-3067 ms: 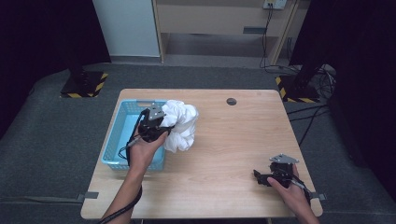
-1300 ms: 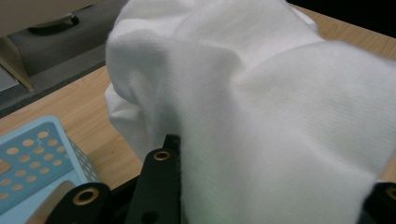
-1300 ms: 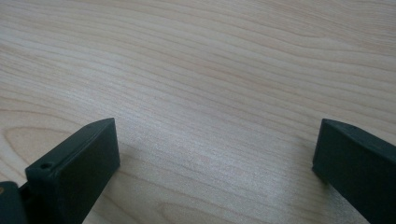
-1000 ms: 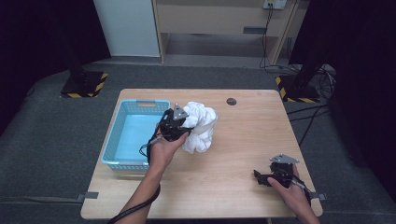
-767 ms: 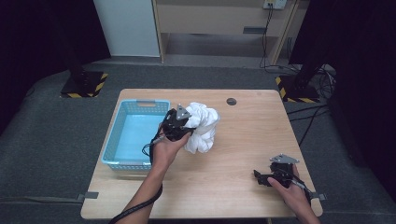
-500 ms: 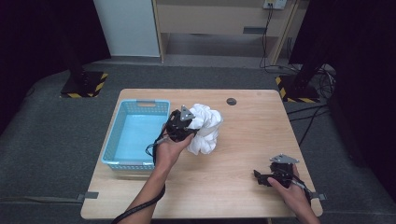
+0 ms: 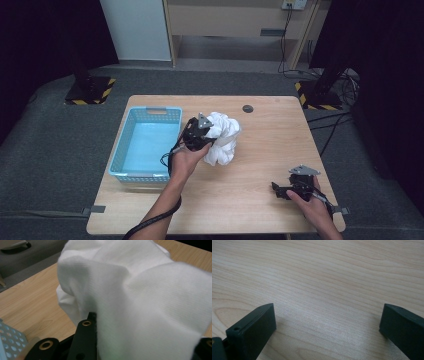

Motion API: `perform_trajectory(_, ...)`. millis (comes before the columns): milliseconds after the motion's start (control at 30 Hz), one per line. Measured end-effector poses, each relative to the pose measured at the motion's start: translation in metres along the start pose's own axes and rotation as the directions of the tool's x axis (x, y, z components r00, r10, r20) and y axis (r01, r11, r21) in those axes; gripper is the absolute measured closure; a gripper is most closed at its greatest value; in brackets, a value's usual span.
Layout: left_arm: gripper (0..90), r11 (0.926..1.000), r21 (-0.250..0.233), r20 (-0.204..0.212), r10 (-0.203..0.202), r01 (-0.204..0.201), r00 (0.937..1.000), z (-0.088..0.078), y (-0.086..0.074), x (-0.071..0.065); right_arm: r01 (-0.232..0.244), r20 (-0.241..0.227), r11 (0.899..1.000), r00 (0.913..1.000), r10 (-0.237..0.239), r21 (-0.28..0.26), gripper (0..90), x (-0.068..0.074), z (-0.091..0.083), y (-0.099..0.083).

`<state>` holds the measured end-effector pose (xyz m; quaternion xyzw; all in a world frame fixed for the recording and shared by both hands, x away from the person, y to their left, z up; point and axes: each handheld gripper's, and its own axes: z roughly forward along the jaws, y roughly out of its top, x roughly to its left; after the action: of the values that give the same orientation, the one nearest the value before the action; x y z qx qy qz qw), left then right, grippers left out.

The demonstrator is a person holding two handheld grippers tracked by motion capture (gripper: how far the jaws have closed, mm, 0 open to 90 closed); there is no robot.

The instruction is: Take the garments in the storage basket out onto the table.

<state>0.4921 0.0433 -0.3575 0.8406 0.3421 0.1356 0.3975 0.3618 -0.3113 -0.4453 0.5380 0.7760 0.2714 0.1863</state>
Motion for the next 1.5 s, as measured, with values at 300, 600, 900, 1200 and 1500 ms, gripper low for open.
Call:
perform_trajectory(300,68.3,0.9987,0.051,-0.001,0.006,-0.006,1.0000,0.017,-0.002,-0.002,0.001,-0.001,1.000,1.0000,-0.001,0.000,0.4,0.000,0.000,0.000)
perform_trajectory(600,68.3,0.9972,0.075,0.009,0.002,-0.003,1.0000,0.031,-0.004,-0.008,0.002,-0.002,1.000,1.0000,-0.002,0.000,0.4,0.000,0.000,0.000)
perform_trajectory(900,68.3,0.9963,0.085,0.006,-0.012,0.011,0.9999,0.042,-0.005,-0.011,0.003,-0.004,1.000,1.0000,-0.003,0.000,0.5,0.000,0.000,0.000)
perform_trajectory(1200,68.3,0.9941,0.106,0.006,-0.025,0.024,0.9997,0.053,-0.009,-0.014,0.005,-0.005,1.000,1.0000,-0.005,0.000,0.5,-0.001,0.000,0.000)
perform_trajectory(1500,68.3,0.9928,0.114,0.001,-0.037,0.037,0.9993,0.061,-0.011,-0.016,0.006,-0.006,1.000,1.0000,-0.006,-0.001,0.5,-0.001,0.000,0.000)
